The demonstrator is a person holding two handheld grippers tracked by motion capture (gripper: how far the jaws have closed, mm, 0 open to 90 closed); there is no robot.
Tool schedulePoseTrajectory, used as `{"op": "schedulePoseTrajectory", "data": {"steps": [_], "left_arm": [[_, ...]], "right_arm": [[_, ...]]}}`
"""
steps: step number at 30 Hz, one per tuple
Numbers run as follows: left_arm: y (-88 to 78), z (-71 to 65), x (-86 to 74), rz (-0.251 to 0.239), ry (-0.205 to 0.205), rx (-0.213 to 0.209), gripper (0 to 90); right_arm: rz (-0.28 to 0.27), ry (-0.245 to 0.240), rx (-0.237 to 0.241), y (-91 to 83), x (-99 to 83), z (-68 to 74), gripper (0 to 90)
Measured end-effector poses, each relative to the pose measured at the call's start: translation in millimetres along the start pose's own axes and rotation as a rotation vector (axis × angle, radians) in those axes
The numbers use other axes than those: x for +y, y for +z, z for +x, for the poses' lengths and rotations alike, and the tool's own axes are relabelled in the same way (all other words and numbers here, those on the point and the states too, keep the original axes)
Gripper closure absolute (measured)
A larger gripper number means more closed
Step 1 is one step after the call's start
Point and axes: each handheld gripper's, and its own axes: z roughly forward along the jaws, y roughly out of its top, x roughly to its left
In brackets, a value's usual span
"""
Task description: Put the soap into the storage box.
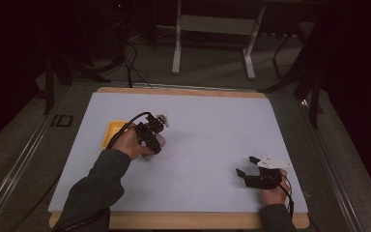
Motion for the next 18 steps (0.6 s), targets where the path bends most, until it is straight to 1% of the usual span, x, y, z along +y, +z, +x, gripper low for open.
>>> {"op": "schedulePoseTrajectory", "data": {"steps": [1, 2, 9, 10, 12, 13, 18], "left_arm": [[-0.4, 1.3, -0.4, 0.004, 0.006, 0.002, 50.0], [-0.4, 1.7, -1.1, 0.002, -0.004, 0.001, 50.0], [-1.1, 6.3, -3.3, 0.008, -0.012, 0.004, 50.0], [-1.4, 9.2, -5.1, 0.007, -0.029, 0.001, 50.0], [-1.7, 11.7, -5.9, 0.01, -0.03, 0.007, 49.9], [-1.8, 12.4, -6.6, 0.01, -0.04, 0.008, 50.0], [-3.2, 18.0, -10.3, 0.009, -0.055, 0.016, 50.0]], "right_arm": [[0.0, -0.001, 0.0, 0.0, 0.0, 0.0, 23.9], [0.001, -0.001, 0.0, 0.0, 0.0, 0.0, 23.9], [-0.001, 0.0, 0.0, -0.1, 0.0, -0.1, 23.8], [-0.001, 0.0, 0.0, 0.0, 0.0, -0.1, 23.9], [-0.001, 0.001, 0.0, -0.1, 0.0, -0.1, 23.9], [-0.001, 0.002, 0.0, -0.1, 0.0, -0.1, 23.9], [-0.001, 0.001, 0.0, 0.0, 0.0, -0.1, 23.8]]}}
